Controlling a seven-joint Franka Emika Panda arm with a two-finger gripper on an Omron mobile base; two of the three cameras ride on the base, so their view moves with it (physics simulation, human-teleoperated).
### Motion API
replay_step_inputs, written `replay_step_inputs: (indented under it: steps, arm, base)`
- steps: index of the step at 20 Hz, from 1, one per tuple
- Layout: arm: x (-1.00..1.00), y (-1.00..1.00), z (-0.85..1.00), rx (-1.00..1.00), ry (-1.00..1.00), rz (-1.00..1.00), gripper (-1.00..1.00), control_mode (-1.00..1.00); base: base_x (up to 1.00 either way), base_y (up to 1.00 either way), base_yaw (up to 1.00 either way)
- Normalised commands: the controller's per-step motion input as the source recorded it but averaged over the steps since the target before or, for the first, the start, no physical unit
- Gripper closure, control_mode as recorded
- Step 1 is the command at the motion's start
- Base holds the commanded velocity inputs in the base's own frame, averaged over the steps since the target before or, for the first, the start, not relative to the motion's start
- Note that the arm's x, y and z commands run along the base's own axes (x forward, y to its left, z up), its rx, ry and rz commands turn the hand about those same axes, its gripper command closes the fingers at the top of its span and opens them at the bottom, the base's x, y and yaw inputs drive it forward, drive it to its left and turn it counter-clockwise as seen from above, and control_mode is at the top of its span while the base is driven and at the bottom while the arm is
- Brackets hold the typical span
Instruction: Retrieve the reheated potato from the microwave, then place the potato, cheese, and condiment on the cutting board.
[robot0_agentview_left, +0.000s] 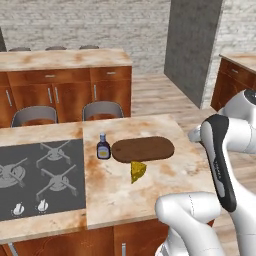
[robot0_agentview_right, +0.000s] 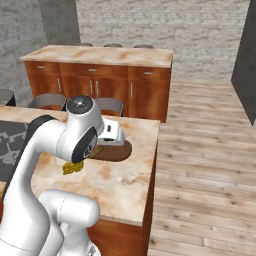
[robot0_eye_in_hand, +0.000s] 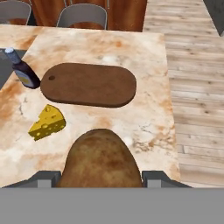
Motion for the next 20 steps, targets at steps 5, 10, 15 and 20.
replay_step_inputs:
  steps: [5, 10, 15, 20]
  arm:
    - [0.00, 0.00, 0.00, 0.00, 0.00, 0.00, 1.00, 1.00]
    - [0.00, 0.00, 0.00, 0.00, 0.00, 0.00, 1.00, 1.00]
    - [0.00, 0.00, 0.00, 0.00, 0.00, 0.00, 1.00, -1.00]
    - [0.00, 0.00, 0.00, 0.00, 0.00, 0.00, 1.00, -1.00]
  base:
    - [0.00, 0.00, 0.00]
    - [0.00, 0.00, 0.00]
    - [0.00, 0.00, 0.00]
    - [0.00, 0.00, 0.00]
